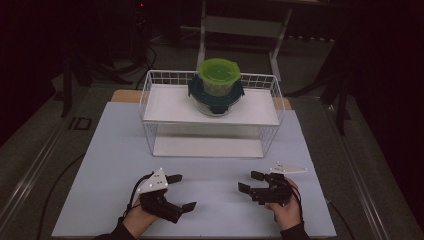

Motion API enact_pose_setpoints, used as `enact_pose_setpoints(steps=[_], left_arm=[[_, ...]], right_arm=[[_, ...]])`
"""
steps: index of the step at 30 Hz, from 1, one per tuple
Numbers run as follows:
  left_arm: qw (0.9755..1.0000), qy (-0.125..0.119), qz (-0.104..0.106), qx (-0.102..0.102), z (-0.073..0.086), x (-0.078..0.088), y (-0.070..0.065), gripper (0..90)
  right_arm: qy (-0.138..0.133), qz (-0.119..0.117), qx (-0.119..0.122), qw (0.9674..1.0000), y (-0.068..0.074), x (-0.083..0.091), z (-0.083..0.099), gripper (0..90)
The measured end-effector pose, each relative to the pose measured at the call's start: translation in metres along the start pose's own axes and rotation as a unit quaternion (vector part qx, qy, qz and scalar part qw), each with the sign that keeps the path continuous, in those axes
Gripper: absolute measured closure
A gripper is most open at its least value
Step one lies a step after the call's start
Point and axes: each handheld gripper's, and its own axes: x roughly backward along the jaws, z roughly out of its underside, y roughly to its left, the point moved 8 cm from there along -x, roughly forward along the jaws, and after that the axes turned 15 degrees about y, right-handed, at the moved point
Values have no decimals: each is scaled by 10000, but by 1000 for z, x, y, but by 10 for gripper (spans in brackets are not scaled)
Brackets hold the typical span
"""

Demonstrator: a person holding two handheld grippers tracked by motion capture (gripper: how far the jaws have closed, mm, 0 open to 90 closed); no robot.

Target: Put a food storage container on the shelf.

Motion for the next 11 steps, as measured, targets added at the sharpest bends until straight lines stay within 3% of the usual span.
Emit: enact_pose_setpoints(steps=[11], left_arm=[[10000,-27,-17,39,4,1,4,0]], right_arm=[[-66,16,-21,10000,-3,-1,0,196]])
